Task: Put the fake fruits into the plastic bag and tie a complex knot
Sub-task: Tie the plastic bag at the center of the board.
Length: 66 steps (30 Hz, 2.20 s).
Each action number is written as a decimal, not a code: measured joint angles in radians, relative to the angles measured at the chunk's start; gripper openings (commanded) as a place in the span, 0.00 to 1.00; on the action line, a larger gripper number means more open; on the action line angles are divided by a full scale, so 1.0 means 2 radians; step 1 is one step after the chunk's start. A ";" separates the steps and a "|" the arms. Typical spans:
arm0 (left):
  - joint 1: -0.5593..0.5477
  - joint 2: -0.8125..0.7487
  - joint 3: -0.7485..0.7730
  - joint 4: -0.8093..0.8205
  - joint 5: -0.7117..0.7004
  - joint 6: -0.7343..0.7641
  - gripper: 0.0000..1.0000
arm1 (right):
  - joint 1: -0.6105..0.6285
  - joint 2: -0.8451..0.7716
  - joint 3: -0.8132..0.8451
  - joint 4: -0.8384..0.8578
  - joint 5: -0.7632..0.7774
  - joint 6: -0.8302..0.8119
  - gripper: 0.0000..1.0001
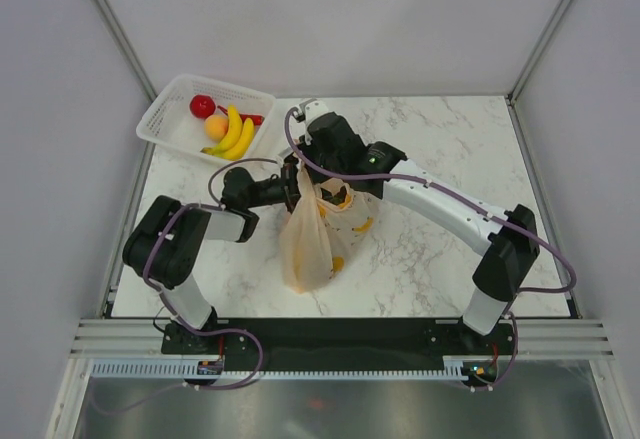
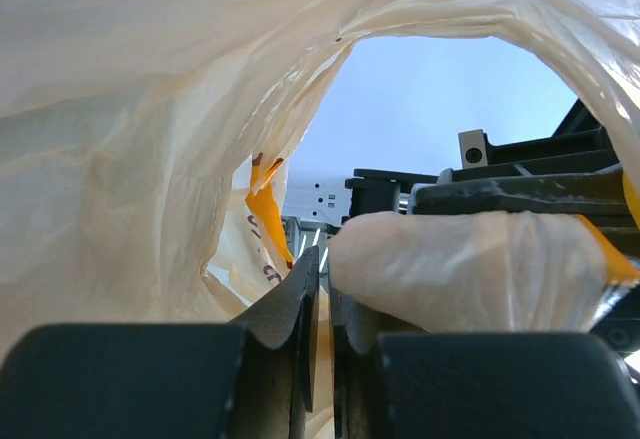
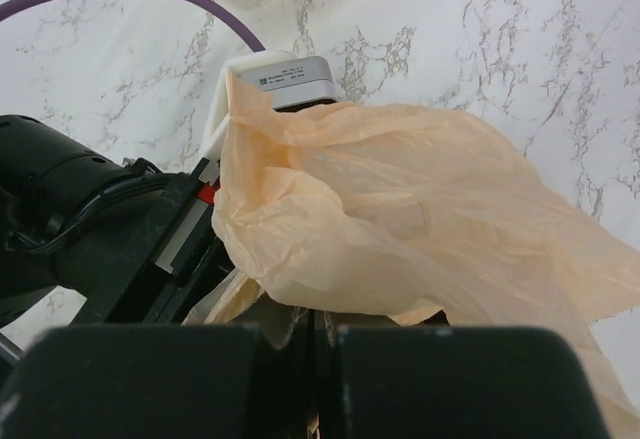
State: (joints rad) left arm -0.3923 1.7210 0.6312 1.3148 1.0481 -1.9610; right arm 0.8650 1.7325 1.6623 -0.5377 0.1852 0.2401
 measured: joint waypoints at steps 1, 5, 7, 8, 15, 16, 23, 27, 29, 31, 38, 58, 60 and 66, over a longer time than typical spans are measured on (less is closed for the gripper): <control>0.002 0.000 0.000 0.000 0.001 0.000 0.13 | 0.000 0.002 0.000 -0.001 0.000 0.000 0.00; 0.006 0.000 0.004 0.000 0.002 0.000 0.14 | 0.000 0.001 0.000 0.001 0.000 -0.001 0.00; 0.008 0.000 0.012 0.000 0.002 0.000 0.14 | -0.001 0.001 0.000 0.000 0.000 -0.003 0.00; 0.008 0.000 0.017 0.000 0.002 0.000 0.14 | -0.002 0.000 -0.001 0.000 0.001 -0.003 0.00; -0.014 0.019 0.056 0.001 0.001 0.000 0.14 | -0.014 -0.048 -0.050 0.003 0.012 -0.002 0.03; -0.021 0.026 0.062 0.001 0.001 0.000 0.14 | -0.017 -0.058 -0.060 0.004 0.016 -0.001 0.04; -0.052 0.062 0.081 0.000 0.000 0.000 0.14 | -0.028 -0.101 -0.106 0.004 0.035 0.005 0.06; -0.057 0.068 0.087 0.000 0.000 0.000 0.14 | -0.032 -0.120 -0.124 0.002 0.045 0.009 0.10; -0.058 0.068 0.091 0.000 0.000 0.000 0.14 | -0.032 -0.127 -0.126 -0.001 0.050 0.010 0.13; -0.060 0.068 0.096 0.000 0.000 0.000 0.14 | -0.032 -0.131 -0.127 -0.002 0.052 0.011 0.16; -0.065 0.075 0.103 0.000 -0.001 -0.001 0.14 | -0.033 -0.149 -0.135 -0.010 0.055 0.013 0.32; -0.078 0.087 0.106 0.000 -0.005 -0.001 0.14 | -0.056 -0.193 -0.147 -0.032 0.067 0.008 0.70; -0.078 0.089 0.106 0.000 -0.005 -0.001 0.14 | -0.057 -0.197 -0.147 -0.035 0.069 0.007 0.71; -0.078 0.090 0.109 0.000 -0.009 -0.001 0.14 | -0.059 -0.204 -0.147 -0.047 0.073 0.003 0.71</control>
State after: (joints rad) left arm -0.5488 1.9018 0.8497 1.3151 1.0302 -1.9625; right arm 0.7475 1.3239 1.3682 -0.6327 0.3305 0.2459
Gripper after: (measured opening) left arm 0.142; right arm 0.708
